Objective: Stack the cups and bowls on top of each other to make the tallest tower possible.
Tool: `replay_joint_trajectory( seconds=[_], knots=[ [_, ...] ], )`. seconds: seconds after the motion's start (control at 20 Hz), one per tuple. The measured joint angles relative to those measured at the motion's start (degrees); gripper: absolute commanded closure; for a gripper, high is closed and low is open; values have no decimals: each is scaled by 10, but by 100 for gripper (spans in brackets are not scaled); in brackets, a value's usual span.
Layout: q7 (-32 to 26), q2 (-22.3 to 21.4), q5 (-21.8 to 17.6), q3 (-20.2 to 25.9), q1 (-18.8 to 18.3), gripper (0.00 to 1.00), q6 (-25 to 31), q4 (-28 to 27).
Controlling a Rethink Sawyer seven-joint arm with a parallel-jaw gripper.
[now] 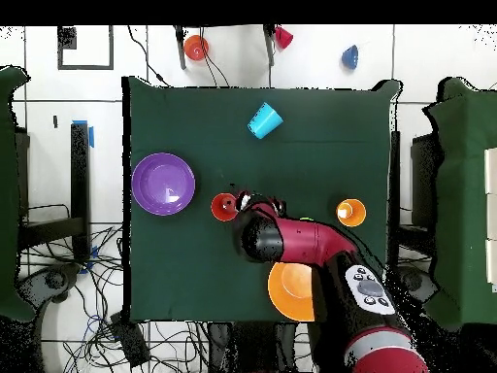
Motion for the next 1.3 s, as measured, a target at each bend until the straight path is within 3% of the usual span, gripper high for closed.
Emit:
replay_joint_trajectory(
  seconds=[0.65, 1.3],
  knots=[
    [0, -3, -7, -38, 70, 0, -3, 0],
    [0, -21, -7, -36, 69, 0, -3, -10]
  ],
)
